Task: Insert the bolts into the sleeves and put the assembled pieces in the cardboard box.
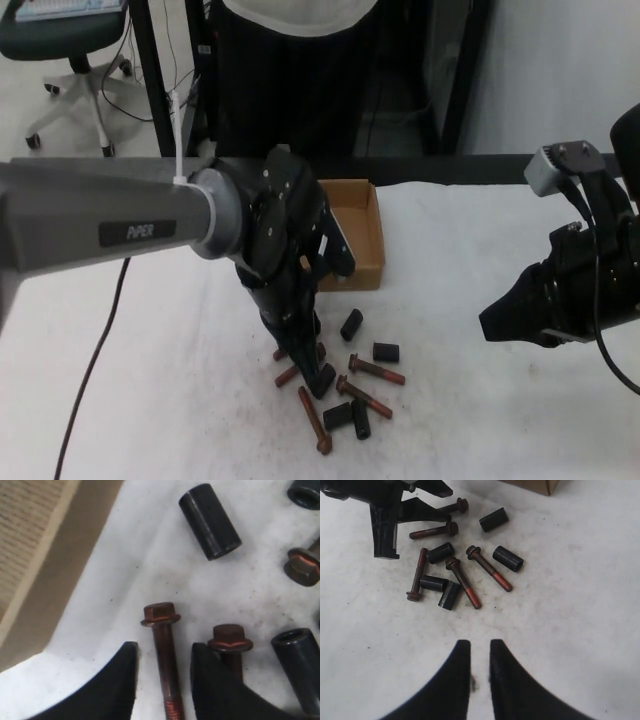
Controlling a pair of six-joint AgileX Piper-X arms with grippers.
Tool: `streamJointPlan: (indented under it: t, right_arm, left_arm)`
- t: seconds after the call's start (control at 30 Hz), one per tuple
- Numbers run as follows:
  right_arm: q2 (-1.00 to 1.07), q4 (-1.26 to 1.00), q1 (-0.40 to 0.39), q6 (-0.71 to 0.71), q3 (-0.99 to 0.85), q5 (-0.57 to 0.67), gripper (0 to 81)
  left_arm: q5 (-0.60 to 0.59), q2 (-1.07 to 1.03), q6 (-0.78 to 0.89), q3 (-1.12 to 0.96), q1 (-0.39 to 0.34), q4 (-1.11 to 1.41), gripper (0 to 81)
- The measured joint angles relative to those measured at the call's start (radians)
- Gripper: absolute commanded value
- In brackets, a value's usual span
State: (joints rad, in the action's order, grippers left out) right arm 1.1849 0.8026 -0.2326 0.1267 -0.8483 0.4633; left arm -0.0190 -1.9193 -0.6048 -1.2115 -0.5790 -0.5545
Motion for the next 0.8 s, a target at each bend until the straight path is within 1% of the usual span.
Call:
streamJointPlan:
  t: [0.43,0.6,0.8]
  right_arm:
    - [0.000,0.000,0.000,0.000,0.000,0.000,14.4]
    - [0.000,0.000,0.000,0.000,0.000,0.000,14.4]
    - [0.000,0.000,0.000,0.000,0.000,0.000,14.4]
  left_arm:
    - [-0.015,-0.028,0.005,-0.008,0.002,0.007,34.0]
    - [-0.067,-0.030,0.005,-0.008,0.005,0.027,34.0]
    - [-0.081,-0.035,0.005,-0.008,0.005,0.037,33.8]
